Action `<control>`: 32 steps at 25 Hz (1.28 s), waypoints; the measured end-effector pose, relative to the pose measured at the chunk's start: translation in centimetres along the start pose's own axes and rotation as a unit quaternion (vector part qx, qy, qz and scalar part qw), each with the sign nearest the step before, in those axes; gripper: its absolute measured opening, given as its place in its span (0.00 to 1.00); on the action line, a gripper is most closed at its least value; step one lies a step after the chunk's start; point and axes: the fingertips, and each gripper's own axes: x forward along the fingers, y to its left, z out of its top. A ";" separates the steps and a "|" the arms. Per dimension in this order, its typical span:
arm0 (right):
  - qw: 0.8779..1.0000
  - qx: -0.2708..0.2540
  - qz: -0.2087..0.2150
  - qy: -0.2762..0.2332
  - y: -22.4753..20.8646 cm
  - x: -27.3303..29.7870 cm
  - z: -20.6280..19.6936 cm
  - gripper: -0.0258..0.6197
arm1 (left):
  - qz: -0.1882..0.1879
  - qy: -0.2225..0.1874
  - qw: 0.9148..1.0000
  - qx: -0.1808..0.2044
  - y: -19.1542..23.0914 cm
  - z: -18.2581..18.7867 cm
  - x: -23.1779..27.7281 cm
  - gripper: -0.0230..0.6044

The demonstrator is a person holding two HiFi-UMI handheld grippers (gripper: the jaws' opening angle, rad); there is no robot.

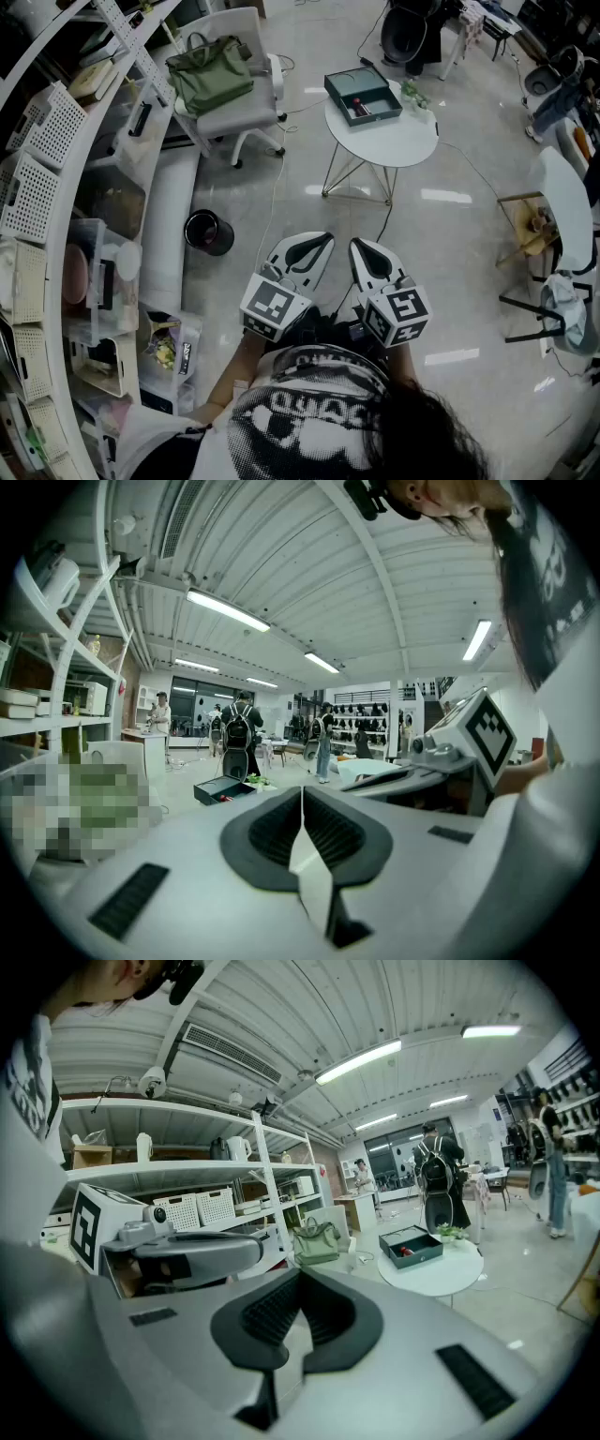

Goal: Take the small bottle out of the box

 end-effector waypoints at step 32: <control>0.999 -0.005 0.043 0.027 -11.7 5.5 2.2 0.04 | 0.064 0.019 0.997 -0.027 5.1 -0.2 10.6 0.06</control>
